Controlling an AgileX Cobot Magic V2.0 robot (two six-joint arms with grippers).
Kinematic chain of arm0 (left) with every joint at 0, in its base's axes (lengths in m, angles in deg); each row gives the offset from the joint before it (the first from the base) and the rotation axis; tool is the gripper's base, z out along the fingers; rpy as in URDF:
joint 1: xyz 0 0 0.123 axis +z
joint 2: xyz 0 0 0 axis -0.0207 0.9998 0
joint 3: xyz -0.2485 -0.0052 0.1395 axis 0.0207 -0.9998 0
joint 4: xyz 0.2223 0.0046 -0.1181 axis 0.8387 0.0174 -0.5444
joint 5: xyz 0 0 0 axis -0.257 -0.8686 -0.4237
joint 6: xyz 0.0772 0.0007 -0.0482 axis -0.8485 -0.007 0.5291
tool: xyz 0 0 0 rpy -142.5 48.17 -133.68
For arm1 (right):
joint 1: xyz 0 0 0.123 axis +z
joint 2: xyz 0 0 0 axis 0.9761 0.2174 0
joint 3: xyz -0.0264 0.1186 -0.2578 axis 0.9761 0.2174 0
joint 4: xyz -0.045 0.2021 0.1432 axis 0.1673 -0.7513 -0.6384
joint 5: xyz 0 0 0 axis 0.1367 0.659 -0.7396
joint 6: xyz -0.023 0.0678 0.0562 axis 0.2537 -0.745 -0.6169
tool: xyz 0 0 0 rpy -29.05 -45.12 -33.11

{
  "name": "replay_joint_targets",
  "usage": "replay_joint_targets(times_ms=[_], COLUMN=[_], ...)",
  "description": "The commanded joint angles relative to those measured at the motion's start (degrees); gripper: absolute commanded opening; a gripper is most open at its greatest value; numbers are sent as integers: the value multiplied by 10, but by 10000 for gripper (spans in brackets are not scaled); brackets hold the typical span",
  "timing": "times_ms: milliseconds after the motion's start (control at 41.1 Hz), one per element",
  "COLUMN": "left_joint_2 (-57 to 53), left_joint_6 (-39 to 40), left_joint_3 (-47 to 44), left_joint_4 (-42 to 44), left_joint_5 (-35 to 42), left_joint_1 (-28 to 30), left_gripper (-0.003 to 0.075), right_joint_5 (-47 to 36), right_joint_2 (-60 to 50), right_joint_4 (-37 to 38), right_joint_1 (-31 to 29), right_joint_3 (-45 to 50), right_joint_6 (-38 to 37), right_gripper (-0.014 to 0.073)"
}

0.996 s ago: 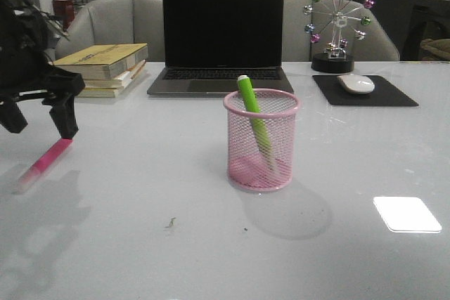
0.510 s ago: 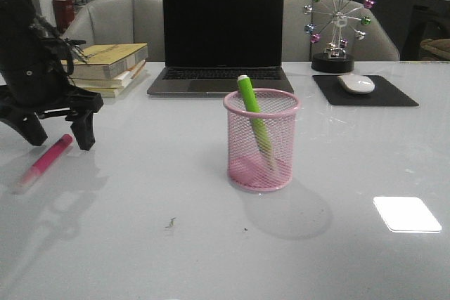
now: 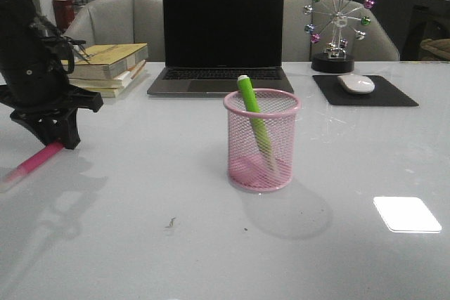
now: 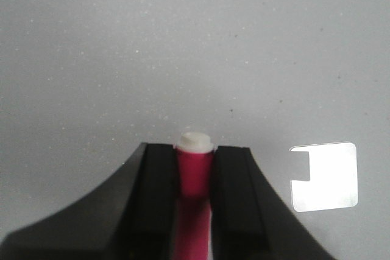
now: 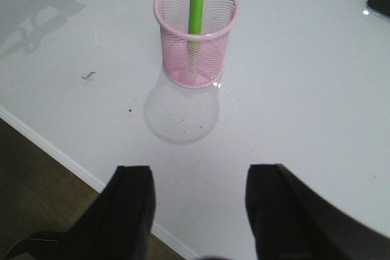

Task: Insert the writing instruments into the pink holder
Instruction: 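Lift the pink highlighter upright with the left gripper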

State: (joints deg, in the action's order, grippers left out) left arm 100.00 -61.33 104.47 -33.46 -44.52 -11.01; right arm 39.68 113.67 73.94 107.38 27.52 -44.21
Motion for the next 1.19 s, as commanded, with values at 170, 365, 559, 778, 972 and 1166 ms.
replay_joint_targets(times_ms=[170, 365, 559, 778, 972, 1166], left_joint_2=[-36, -106, -233, -380, -478, -470], left_joint_6=[-2, -69, -87, -87, -87, -87], left_joint_3=[16, -19, -121, -246, -355, -407], left_joint_4=[-9, -66, -76, -78, -78, -78], left_joint_5=[-21, 0, 120, 297, 556, 797], left_joint_1=[-2, -24, -70, -143, -245, -342], left_gripper=[91, 91, 91, 91, 91, 91], right_joint_5=[-38, -38, -38, -38, -38, -38], right_joint_2=[-3, -3, -3, -3, -3, -3], right_joint_4=[0, 0, 0, 0, 0, 0], right_joint_1=[-4, -4, -4, -4, -4, -4], right_joint_3=[-17, -17, -17, -17, -17, -17], right_joint_6=[0, 0, 0, 0, 0, 0], right_gripper=[454, 454, 454, 454, 454, 454])
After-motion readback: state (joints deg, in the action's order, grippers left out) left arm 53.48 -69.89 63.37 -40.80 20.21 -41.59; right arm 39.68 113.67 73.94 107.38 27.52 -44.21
